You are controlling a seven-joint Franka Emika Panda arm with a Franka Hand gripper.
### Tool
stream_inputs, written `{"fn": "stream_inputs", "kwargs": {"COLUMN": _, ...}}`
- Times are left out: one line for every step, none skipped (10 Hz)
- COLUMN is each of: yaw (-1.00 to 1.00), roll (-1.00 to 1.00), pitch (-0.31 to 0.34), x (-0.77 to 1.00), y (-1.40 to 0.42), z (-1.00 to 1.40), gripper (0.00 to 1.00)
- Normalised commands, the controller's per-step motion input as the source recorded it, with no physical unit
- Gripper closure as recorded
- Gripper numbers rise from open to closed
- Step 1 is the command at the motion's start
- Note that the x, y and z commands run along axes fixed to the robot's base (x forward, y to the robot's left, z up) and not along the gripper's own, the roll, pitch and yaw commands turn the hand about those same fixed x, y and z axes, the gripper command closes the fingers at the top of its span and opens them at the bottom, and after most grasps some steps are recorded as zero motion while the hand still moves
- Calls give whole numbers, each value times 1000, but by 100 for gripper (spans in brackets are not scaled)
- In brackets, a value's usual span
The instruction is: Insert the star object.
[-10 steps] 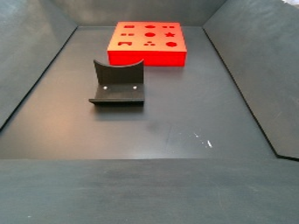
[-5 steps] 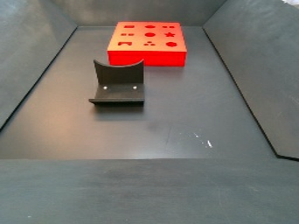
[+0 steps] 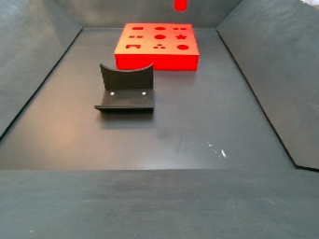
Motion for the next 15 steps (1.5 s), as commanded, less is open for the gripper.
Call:
{"fn": "stream_inputs", "kwargs": {"yaw": 349, "roll": -33, "pitch": 0, "x": 0, "y": -89, "z": -431, "gripper": 100}}
{"fn": "stream_inputs", "kwargs": {"yaw": 486, "roll": 4, "pitch": 19, "x": 26, "y": -71, "z": -271, "gripper": 100}}
{"fn": "stream_inputs", "kwargs": {"yaw": 423, "roll": 250, "pitch": 109, "x": 43, "y": -11, "z": -26, "gripper": 100}}
{"fn": "stream_inputs", "kwargs": {"yaw": 403, "roll": 310, "pitch": 76, "x": 111, "y": -49, "z": 0, "gripper": 100}}
{"fn": "stream_inputs", "kwargs": {"yaw": 280, "roll": 293, "pitch": 0, "x": 323, "y": -51, "z": -283, "gripper": 100}}
{"fn": "stream_inputs", "kwargs": {"yaw": 206, "roll": 241, "pitch": 0, "x": 294, "y": -17, "z": -389, "gripper": 100}}
{"fn": "stream_inputs", "kwargs": {"yaw": 74, "roll": 181, "pitch": 6, "x": 80, "y": 0, "z": -460, "gripper": 100}}
{"fn": "stream_inputs", "kwargs": {"yaw": 46, "roll": 143, "pitch": 17, "x": 0, "y": 0, "z": -423, "gripper": 100}}
{"fn": "stream_inputs", "kwargs": {"yaw": 0, "roll": 13, "pitch": 0, "x": 0, "y": 14, "z": -380, "gripper": 100}}
{"fn": "stream_inputs", "kwargs": {"yaw": 0, "roll": -84, "pitch": -1, "x": -77, "y": 74, "z": -363, "gripper": 100}}
{"fn": "stream_inputs", "kwargs": {"yaw": 0, "roll": -213, "pitch": -51, "x": -189, "y": 60, "z": -211, "gripper": 100}}
{"fn": "stream_inputs", "kwargs": {"yaw": 14, "roll": -241, "pitch": -93, "x": -80, "y": 26, "z": -111, "gripper": 100}}
{"fn": "stream_inputs", "kwargs": {"yaw": 54, "roll": -116, "pitch": -60, "x": 0, "y": 0, "z": -120, "gripper": 100}}
{"fn": "stream_inputs", "kwargs": {"yaw": 23, "roll": -16, "pitch": -14, "x": 11, "y": 0, "z": -126, "gripper": 100}}
{"fn": "stream_inputs", "kwargs": {"yaw": 0, "roll": 16, "pitch": 0, "x": 0, "y": 0, "z": -171, "gripper": 100}}
